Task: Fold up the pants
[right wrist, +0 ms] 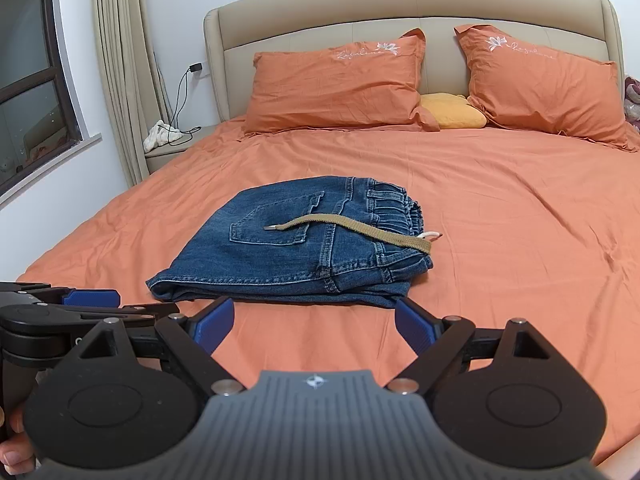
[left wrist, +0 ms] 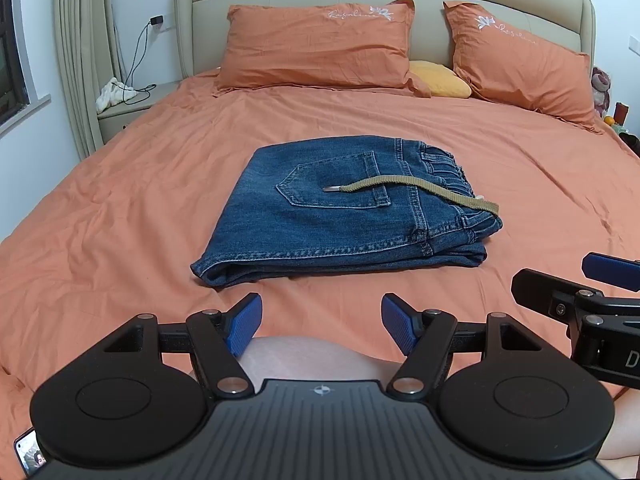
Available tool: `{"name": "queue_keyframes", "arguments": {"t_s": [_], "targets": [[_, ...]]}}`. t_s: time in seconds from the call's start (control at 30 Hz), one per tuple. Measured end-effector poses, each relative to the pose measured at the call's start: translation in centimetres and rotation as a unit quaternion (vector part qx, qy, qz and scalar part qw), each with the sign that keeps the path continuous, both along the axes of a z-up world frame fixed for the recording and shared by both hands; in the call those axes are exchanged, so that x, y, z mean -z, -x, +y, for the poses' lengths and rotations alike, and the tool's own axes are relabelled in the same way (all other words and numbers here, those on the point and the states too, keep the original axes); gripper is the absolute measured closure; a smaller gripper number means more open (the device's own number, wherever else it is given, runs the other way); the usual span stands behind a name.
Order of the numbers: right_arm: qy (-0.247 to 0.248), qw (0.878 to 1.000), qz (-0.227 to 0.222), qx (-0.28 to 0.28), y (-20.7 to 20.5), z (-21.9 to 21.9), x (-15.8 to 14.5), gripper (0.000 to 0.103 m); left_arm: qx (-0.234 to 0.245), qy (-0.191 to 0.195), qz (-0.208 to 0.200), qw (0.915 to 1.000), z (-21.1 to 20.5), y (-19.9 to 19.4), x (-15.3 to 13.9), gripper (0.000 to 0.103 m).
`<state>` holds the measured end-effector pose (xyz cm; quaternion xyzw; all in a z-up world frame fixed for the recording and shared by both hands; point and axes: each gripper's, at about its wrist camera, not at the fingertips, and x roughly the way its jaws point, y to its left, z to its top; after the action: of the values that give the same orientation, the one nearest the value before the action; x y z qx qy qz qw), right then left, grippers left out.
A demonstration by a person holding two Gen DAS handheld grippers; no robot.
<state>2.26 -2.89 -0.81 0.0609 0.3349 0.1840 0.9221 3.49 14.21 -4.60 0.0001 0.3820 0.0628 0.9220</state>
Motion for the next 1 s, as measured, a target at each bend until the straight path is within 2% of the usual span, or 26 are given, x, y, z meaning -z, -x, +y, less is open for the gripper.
{"name": "queue_keyframes", "arguments": {"t_s": [1.0], "targets": [[-0.002,1.0,0.004,0.004,0.08,-0.5,0.28,0.02,0.016,-0.006,0.0,0.9999,0.37,-0.16,0.23,0.025]]}}
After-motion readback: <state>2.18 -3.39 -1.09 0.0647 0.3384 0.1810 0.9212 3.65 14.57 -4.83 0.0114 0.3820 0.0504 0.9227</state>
